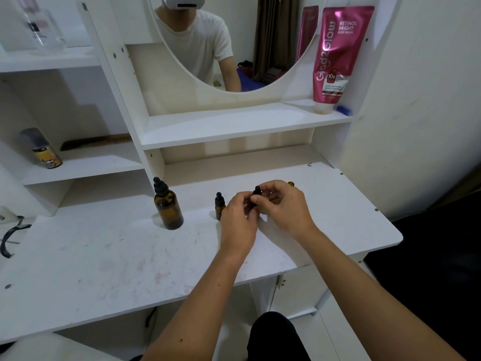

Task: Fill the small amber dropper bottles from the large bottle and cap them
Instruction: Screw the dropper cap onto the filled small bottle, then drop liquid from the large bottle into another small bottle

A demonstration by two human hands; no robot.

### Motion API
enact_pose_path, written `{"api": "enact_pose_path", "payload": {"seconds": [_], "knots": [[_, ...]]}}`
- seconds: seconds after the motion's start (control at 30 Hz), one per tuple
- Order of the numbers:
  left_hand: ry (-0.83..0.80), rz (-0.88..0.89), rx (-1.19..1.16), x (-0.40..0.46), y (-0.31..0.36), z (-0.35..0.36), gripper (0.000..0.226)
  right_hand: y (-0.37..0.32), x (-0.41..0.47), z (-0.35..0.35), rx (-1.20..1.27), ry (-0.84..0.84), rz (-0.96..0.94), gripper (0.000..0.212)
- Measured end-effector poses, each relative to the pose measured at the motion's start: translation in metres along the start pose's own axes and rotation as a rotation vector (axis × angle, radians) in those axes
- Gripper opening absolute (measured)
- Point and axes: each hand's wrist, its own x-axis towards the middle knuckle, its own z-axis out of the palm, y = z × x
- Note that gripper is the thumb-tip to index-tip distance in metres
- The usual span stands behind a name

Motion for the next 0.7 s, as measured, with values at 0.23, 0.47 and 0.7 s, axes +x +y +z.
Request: {"api": "enact_pose_path", "payload": {"seconds": [0.23,0.47,0.7], "knots": [[0.016,-0.058,-0.006,-0.012,0.003,-0.005,0.042,-0.010,-0.010,-0.009,-0.078,0.053,-0.035,0.036],[-0.012,-0.107,-0.058,-0.044,0.005,-0.036,0.039,-0.029,-0.027,-0.014,-0.065,0.108,-0.118,0.033],[-0.047,-0.167,-0.181,-0.063,-0.001,-0.082,0.033,-0.070,-0.029,0.014,0.042,0.050,-0.208,0.030]]}}
